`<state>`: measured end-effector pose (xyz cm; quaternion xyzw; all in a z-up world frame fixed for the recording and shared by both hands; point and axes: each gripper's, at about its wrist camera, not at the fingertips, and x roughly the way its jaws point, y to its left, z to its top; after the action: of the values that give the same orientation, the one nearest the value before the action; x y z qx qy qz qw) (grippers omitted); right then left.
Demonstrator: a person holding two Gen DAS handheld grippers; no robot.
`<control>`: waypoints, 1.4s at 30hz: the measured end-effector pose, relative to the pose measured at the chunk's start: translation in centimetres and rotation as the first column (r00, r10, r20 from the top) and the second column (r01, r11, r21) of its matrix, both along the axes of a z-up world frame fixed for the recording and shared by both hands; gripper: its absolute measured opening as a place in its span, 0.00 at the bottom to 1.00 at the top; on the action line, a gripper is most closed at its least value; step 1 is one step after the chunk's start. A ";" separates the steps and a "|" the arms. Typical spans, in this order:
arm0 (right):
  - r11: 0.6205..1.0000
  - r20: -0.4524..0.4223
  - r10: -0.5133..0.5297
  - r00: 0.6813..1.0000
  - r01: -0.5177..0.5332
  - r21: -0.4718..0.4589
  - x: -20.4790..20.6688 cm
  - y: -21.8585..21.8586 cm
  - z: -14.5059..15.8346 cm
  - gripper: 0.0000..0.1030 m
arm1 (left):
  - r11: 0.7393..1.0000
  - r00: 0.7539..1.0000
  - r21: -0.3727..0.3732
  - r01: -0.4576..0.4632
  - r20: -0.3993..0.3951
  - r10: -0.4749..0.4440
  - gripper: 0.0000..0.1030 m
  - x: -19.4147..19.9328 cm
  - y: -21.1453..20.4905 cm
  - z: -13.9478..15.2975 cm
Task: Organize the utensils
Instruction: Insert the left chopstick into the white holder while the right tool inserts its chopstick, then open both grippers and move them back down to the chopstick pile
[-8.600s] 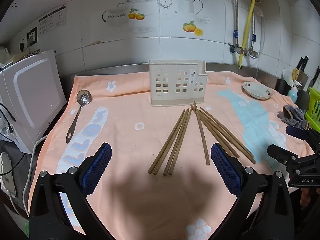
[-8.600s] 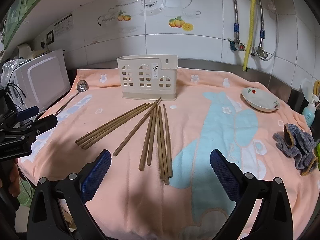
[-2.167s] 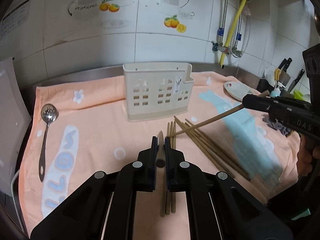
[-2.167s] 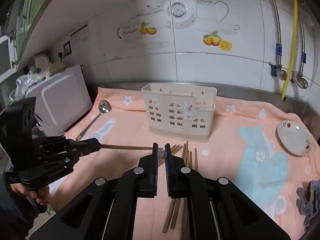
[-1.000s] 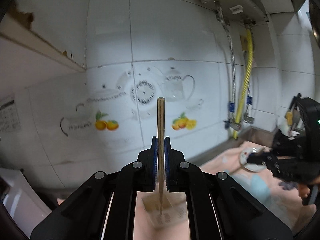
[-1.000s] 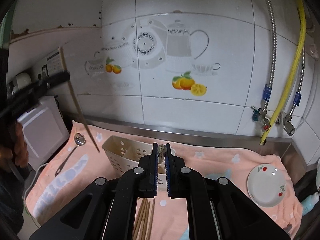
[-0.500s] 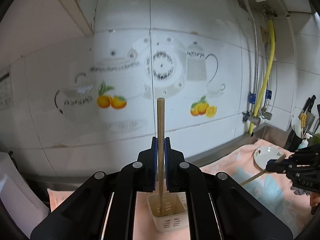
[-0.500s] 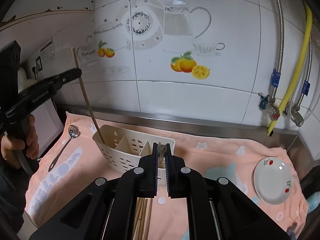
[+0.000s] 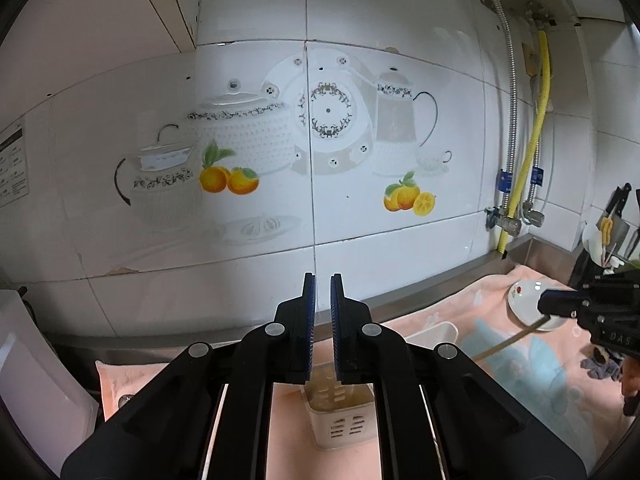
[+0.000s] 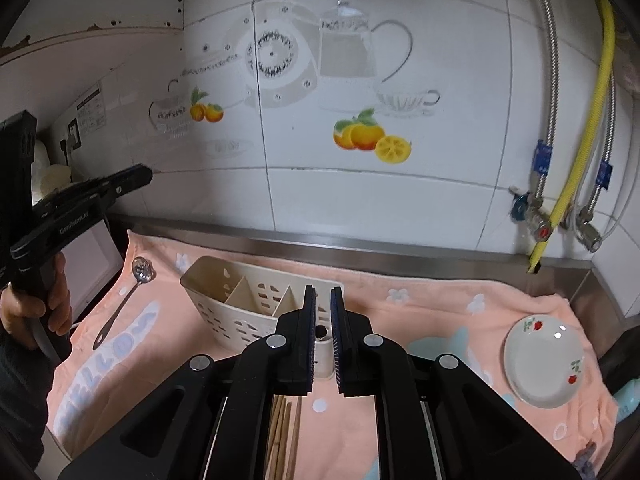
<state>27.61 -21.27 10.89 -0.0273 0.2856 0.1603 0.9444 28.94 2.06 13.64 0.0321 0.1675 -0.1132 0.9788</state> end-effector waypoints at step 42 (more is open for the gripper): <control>0.996 -0.255 -0.017 0.967 -0.005 -0.086 -14.9 -0.3 -19.4 0.17 | 0.999 0.917 -0.029 0.043 -0.397 -0.051 0.18 -15.1 2.3 -19.9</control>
<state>12.72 -21.56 -8.54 -0.0461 0.4116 0.1472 0.8982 13.85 4.36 -6.30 0.0028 0.3605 -0.1425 0.9218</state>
